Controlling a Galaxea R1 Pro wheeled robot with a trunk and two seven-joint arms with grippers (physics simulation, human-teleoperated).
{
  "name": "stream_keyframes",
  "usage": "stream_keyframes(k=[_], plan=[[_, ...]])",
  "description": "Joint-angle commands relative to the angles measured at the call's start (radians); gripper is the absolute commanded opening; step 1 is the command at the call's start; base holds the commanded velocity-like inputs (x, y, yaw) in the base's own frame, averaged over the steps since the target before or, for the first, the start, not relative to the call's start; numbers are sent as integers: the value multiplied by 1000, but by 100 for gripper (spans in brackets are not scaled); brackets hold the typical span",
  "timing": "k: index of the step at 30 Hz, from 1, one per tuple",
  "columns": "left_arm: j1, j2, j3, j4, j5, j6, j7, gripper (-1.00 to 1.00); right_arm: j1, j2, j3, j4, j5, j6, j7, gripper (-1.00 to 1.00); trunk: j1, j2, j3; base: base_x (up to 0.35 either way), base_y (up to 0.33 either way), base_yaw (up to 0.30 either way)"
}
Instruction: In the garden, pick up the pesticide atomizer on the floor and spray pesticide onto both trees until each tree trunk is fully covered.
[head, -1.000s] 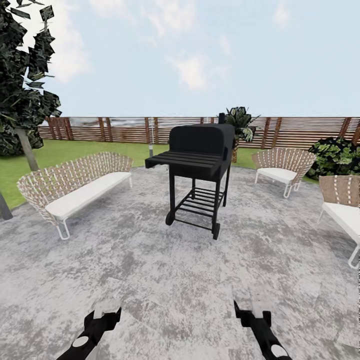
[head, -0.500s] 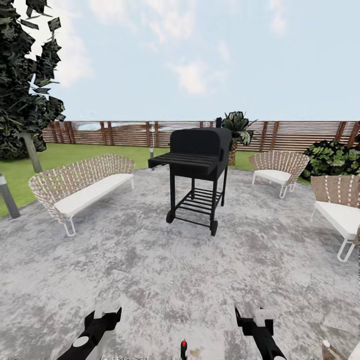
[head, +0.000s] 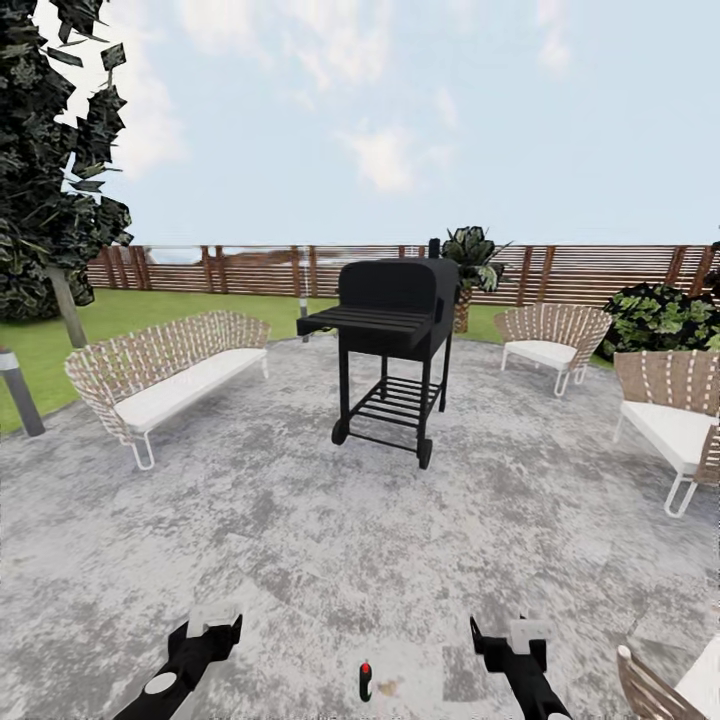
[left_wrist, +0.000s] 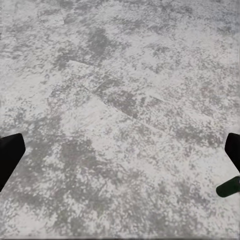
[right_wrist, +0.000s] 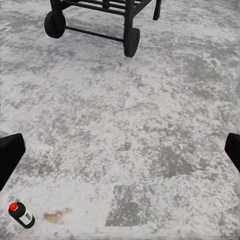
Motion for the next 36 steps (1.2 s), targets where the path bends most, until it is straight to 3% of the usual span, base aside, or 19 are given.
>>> stream_keyframes(k=[1, 18, 31, 33, 36], plan=[[0, 0, 0, 0, 0, 0, 0, 100, 0, 0, 0, 0, 0, 0, 0, 100, 0, 0, 0, -197, 175, -84], [0, 1, 0, 0, 2, 0, 0, 100, 0, 0, 0, 0, 1, 0, 2, 100, 0, 0, 15, -222, 231, -199], [0, 1, 0, 0, 2, 0, 1, 100, 0, 0, 2, 18, 3, 0, 5, 100, 0, 0, 26, -39, 163, -210], [0, 3, 0, 0, 2, 0, 1, 100, 0, 4, 5, 47, 10, 0, 7, 100, 0, 0, 28, -1, 6, -210], [0, 2, 0, 0, 2, 0, 1, 100, 0, 5, 6, 60, 62, -1, 8, 100, 0, 0, 31, 0, 2, -210]])
